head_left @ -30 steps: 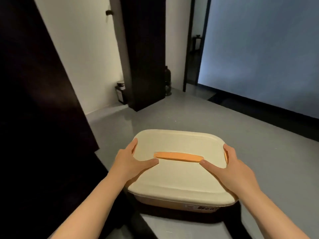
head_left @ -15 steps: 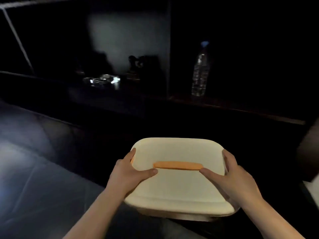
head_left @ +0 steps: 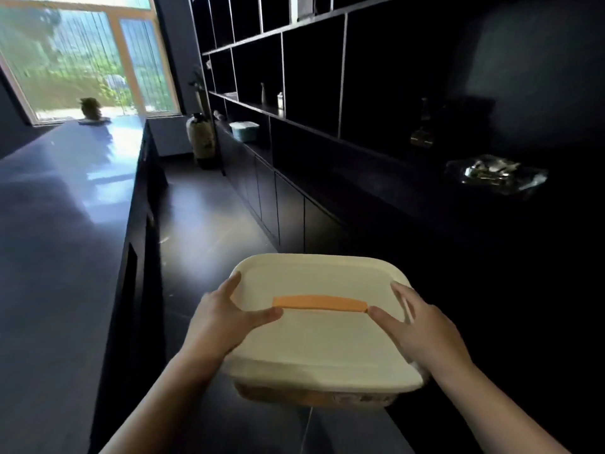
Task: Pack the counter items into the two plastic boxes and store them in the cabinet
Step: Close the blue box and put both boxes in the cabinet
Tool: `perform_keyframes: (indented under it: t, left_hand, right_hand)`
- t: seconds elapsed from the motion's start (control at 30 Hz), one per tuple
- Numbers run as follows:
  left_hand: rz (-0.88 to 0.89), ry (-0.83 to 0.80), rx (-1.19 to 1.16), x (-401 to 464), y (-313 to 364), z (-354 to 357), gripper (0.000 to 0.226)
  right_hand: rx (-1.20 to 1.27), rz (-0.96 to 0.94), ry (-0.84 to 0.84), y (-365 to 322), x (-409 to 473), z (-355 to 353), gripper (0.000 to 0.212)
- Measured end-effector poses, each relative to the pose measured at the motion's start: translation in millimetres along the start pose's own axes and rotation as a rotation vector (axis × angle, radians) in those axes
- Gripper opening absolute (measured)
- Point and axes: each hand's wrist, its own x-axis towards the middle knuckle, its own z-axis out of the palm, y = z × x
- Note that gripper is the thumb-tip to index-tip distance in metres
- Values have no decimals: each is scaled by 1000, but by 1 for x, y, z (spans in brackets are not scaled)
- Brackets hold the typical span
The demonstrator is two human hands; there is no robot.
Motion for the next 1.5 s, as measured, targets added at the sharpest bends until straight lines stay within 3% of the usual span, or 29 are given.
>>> perform_keyframes:
  t: [0.2, 0.4, 0.73, 1.1, 1.5]
  left_hand:
    - [-157, 35, -47, 101, -30, 26, 119]
    - [-167, 102, -146, 204, -34, 52, 113]
    - [-292, 235, -162, 385, -89, 28, 107]
    - [-227, 203, -163, 659, -165, -61, 101]
    - [-209, 171, -166, 957, -197, -56, 98]
  right_hand:
    - [-76, -84, -97, -26, 134, 42, 78]
    - [-137, -125, -166, -46, 257, 78, 75]
    - [-170, -215, -288, -155, 446, 172, 76]
    - [-34, -146, -261, -313, 630, 313, 75]
    - [65, -149, -190, -415, 893, 414, 75]
